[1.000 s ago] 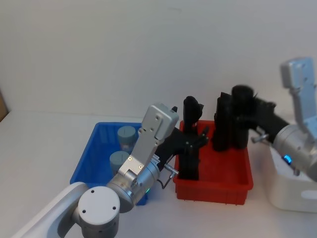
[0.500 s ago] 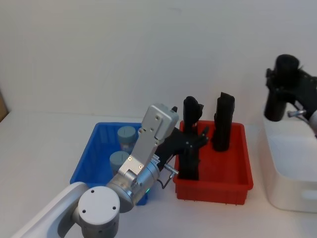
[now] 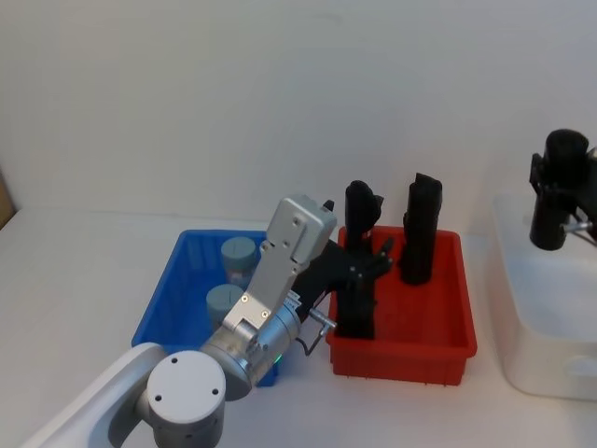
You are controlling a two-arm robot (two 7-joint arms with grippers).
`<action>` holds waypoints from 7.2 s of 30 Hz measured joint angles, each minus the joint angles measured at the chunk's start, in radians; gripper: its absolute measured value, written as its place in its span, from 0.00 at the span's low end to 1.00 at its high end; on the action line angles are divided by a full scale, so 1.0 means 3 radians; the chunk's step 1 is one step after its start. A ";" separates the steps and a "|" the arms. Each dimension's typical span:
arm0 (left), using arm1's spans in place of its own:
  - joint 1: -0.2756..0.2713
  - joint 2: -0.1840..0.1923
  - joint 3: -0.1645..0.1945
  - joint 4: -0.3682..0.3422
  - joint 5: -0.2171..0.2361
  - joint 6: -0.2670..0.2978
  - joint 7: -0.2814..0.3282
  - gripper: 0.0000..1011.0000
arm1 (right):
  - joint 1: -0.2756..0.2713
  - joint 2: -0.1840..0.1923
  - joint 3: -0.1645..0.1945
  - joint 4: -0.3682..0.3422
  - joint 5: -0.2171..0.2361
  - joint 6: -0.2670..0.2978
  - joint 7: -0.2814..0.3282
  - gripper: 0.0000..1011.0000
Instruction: Pick the cotton swabs from the blue box and place them into the white box.
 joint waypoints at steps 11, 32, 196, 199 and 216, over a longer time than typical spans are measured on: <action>0.0000 0.0000 0.0000 0.0000 0.0000 0.0000 0.0000 0.99 | 0.0106 -0.0043 -0.0011 0.0295 -0.0052 -0.0034 -0.0014 0.58; 0.0120 0.0107 -0.0046 -0.0157 -0.0016 0.0056 0.0172 0.99 | 0.0168 -0.0068 -0.0019 0.0471 -0.0081 -0.0050 -0.0025 0.99; 0.0108 0.0293 -0.0647 0.0083 -0.0631 0.1252 0.0155 0.66 | 0.0181 -0.0072 -0.0019 0.0509 -0.0087 -0.0053 -0.0025 0.99; 0.0095 0.0291 -0.0650 0.0013 -0.0589 0.1230 0.0159 0.66 | 0.0181 -0.0072 -0.0019 0.0509 -0.0087 -0.0053 -0.0025 0.99; -0.0101 0.0197 -0.0623 -0.0473 -0.0193 0.1032 0.0008 0.66 | 0.0092 -0.0017 -0.0018 0.0298 -0.0064 -0.0127 0.0309 0.99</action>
